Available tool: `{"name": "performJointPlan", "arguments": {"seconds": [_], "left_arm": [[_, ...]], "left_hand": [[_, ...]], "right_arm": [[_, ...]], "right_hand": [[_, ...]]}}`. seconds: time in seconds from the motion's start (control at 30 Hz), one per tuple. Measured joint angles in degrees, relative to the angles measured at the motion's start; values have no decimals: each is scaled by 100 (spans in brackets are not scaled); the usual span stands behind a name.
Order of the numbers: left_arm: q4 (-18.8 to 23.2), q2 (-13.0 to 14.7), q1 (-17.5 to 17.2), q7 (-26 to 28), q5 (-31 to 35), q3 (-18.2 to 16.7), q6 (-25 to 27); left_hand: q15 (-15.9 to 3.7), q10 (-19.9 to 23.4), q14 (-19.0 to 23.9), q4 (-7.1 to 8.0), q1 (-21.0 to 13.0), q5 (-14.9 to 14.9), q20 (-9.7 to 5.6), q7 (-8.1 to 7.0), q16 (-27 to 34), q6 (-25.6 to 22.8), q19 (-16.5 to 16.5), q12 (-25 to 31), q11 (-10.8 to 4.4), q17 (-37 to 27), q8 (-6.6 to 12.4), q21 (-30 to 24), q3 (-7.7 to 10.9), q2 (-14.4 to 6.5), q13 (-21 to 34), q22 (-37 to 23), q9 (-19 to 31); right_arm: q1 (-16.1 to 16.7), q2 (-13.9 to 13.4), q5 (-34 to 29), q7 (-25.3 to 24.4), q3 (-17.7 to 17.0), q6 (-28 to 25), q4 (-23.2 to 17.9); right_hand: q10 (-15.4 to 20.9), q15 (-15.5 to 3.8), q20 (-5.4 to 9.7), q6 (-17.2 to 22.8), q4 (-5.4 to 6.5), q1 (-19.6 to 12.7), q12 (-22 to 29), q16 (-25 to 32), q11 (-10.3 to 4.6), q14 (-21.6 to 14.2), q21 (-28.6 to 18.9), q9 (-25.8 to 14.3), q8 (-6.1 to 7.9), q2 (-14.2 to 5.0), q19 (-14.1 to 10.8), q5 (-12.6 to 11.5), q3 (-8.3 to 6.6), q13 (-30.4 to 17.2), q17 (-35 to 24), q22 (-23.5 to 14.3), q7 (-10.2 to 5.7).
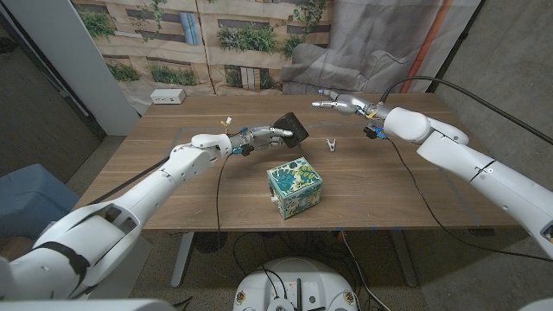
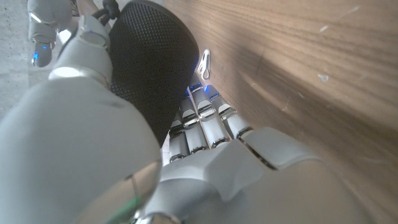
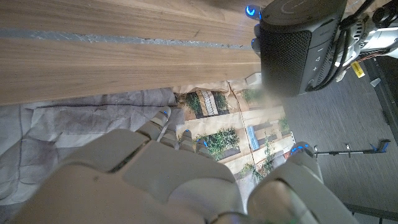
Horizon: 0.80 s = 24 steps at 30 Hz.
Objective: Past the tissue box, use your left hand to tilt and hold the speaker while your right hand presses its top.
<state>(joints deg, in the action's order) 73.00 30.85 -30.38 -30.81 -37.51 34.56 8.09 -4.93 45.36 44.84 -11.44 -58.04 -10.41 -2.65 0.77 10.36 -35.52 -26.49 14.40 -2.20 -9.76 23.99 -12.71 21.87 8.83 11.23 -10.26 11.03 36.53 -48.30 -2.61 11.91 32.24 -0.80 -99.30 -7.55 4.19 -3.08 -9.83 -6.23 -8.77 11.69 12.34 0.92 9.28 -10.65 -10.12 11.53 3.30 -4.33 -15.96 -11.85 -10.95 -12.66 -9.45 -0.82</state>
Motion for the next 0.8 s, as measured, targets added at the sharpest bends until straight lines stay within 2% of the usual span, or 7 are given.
{"name": "performJointPlan", "arguments": {"seconds": [0.2,0.3,0.4,0.47,0.5,0.53,0.8], "left_arm": [[168,194,52,124,266,27,-102],[240,274,74,182,396,43,-158],[308,354,90,266,572,55,-240],[308,354,90,313,667,55,-282],[308,354,90,340,728,55,-310],[405,473,130,389,847,98,-365],[538,644,202,648,1417,203,-590]], "left_hand": [[0,0,0,0,0,0,0,0,0,0,0,-1,0,0,-4,0,0,0,0,0,1],[0,5,0,1,0,1,0,0,0,0,0,-3,5,0,-5,0,-1,0,0,0,2],[-4,7,-5,1,0,1,0,42,-19,-43,0,-4,7,0,-43,0,-1,0,0,0,4],[1,7,-67,1,0,2,0,43,-22,-43,0,-4,7,1,-50,0,-1,0,0,0,11],[19,7,-86,1,0,3,0,43,-21,-43,0,-4,7,10,-56,0,-1,0,0,-7,14],[19,7,-86,1,0,3,0,43,-22,-43,0,-5,7,16,-61,0,-1,0,0,-20,25],[20,48,-207,1,0,5,0,72,-65,-72,0,-28,48,17,-93,0,-1,0,0,-30,40]], "right_arm": [[62,31,88,-125,-38,32,48],[85,43,128,-165,-48,58,78],[123,62,185,-207,-74,94,132],[141,77,185,-207,-91,94,163],[157,94,294,-250,-108,171,196],[174,117,358,-266,-127,213,235],[237,284,773,-333,-233,520,524]], "right_hand": [[72,-31,22,0,0,1,0,0,-10,-31,0,0,34,-1,-23,0,0,0,0,0,0],[93,-47,44,0,0,61,0,14,11,-54,0,0,34,-61,-44,0,0,0,0,0,0],[136,-82,88,0,48,97,0,46,6,-124,0,-1,34,-97,-119,0,15,0,-16,0,0],[178,-82,62,0,63,108,0,46,8,-123,0,-1,55,-109,-151,0,0,0,-28,0,0],[206,-82,83,0,65,114,0,45,2,-123,-2,-1,55,-114,-167,0,2,0,-27,0,0],[205,-82,104,0,80,128,0,45,0,-123,-29,-1,55,-129,-187,0,16,0,-28,0,0],[287,-123,144,0,87,182,46,90,20,-226,-44,-1,55,-182,-227,0,24,0,-27,0,0]]}}
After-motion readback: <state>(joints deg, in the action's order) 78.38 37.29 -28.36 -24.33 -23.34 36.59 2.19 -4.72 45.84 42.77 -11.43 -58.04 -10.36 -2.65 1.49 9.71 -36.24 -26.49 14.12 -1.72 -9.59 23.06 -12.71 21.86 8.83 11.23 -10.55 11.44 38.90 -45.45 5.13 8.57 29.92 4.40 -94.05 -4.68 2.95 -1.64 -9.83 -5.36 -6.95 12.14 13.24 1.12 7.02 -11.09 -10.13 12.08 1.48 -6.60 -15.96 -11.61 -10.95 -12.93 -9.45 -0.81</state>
